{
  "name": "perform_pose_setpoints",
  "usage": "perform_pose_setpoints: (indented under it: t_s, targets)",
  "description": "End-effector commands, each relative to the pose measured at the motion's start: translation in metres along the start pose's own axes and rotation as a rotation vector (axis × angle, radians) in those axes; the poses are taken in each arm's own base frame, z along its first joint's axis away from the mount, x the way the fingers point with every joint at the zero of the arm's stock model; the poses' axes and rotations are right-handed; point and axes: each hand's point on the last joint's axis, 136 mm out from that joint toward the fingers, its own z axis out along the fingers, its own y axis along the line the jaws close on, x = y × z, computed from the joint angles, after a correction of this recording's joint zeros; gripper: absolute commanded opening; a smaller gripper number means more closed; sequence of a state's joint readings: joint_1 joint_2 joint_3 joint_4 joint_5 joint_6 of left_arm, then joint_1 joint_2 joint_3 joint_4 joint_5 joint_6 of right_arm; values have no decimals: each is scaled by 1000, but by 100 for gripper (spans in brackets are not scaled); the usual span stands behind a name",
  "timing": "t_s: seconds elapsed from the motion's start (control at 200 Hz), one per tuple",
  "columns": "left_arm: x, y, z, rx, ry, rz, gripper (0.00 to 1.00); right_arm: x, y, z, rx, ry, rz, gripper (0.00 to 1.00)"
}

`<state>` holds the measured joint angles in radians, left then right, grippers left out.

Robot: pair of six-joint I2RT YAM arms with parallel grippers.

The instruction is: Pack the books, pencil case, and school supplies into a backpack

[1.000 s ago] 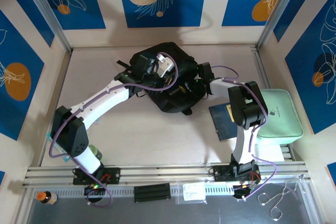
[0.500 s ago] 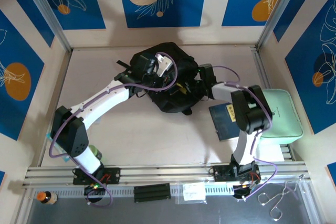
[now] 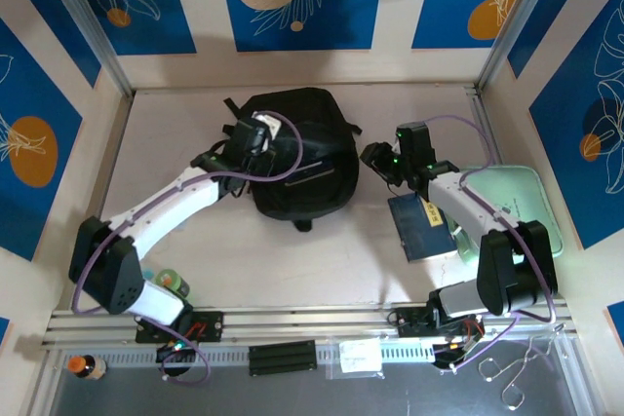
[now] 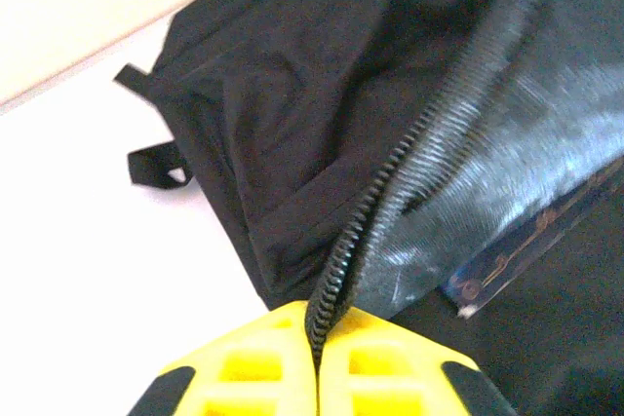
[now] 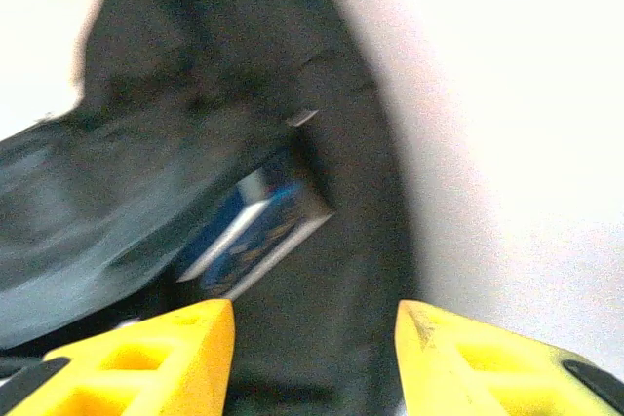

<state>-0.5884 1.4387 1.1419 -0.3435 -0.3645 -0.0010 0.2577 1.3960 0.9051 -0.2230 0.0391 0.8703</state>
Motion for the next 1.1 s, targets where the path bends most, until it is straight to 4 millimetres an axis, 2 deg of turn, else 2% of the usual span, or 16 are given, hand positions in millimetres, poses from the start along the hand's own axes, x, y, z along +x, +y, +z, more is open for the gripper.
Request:
perform_pose_setpoints:
  t_s: [0.0,0.045,0.11,0.205,0.375,0.49,0.61,0.775,0.875,1.005,1.095]
  targets:
    - [-2,5,-20,27,-54,-47,36,6,-51,-12,237,9,3,50]
    - [1,-5,-25,98,-63,-46,49,10,-66,-13,276,22,39,51]
    - [3,-15,-32,163,-92,-45,57,17,-85,-13,307,42,99,50]
    - [3,-15,-39,180,-133,-52,67,27,-105,-11,335,69,170,50]
    - [-14,-23,-44,232,-175,-74,76,37,-124,-6,387,97,231,56]
    - [-23,-32,-37,273,-166,-121,78,42,-133,4,386,118,280,57]
    - [-31,-46,-30,335,-164,-172,80,40,-135,13,372,123,305,57]
    - [-44,-74,-17,433,-141,-241,83,32,-126,30,340,135,324,56]
    - [-51,-92,-7,480,-103,-305,83,20,-115,46,318,128,331,56]
    - [-63,-118,6,557,-17,-423,84,6,-110,76,308,142,365,54]
    - [-68,-142,13,611,32,-453,85,-16,-97,87,293,108,321,51]
